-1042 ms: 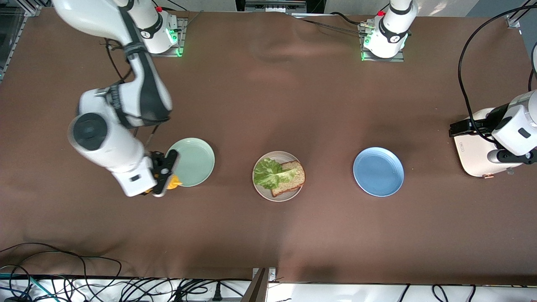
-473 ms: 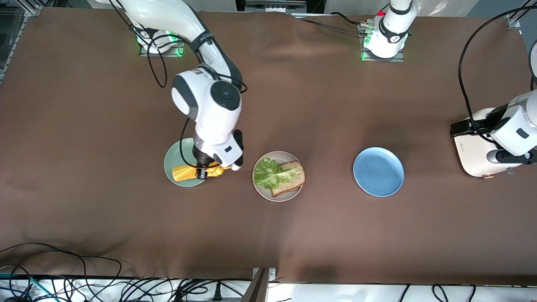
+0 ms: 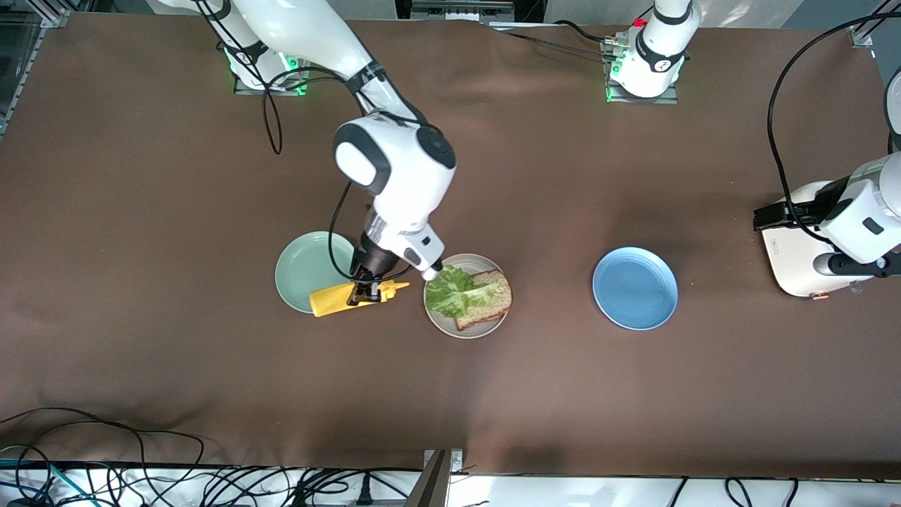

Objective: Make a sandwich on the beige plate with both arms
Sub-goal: 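Carry the mustard bottle over the lettuce and tilt its nozzle down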

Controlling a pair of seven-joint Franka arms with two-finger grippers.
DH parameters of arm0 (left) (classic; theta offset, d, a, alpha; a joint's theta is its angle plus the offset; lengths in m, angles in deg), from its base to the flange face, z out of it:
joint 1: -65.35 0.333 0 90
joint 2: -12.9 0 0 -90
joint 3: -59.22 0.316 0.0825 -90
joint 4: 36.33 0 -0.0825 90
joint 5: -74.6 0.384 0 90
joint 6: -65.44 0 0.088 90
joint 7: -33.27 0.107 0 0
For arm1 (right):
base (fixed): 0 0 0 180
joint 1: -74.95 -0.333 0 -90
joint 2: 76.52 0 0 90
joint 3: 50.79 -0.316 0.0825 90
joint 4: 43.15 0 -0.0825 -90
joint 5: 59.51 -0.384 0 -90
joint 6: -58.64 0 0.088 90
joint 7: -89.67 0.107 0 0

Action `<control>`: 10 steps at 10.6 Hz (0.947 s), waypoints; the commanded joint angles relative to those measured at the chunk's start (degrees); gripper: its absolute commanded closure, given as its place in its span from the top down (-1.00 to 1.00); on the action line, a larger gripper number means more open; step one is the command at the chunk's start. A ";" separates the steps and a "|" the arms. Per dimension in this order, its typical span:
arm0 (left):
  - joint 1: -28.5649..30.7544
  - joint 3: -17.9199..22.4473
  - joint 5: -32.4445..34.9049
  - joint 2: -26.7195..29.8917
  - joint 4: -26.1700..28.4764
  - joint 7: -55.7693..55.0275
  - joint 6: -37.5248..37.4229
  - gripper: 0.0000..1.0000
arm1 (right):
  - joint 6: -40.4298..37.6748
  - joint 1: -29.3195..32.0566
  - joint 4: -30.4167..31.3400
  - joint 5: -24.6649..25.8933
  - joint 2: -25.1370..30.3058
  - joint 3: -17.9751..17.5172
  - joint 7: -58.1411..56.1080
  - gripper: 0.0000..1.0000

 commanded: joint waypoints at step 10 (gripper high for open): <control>0.27 -0.35 1.44 -0.14 -0.06 0.25 0.01 1.00 | -3.50 -4.65 -2.29 7.20 -1.77 1.01 -0.27 -1.00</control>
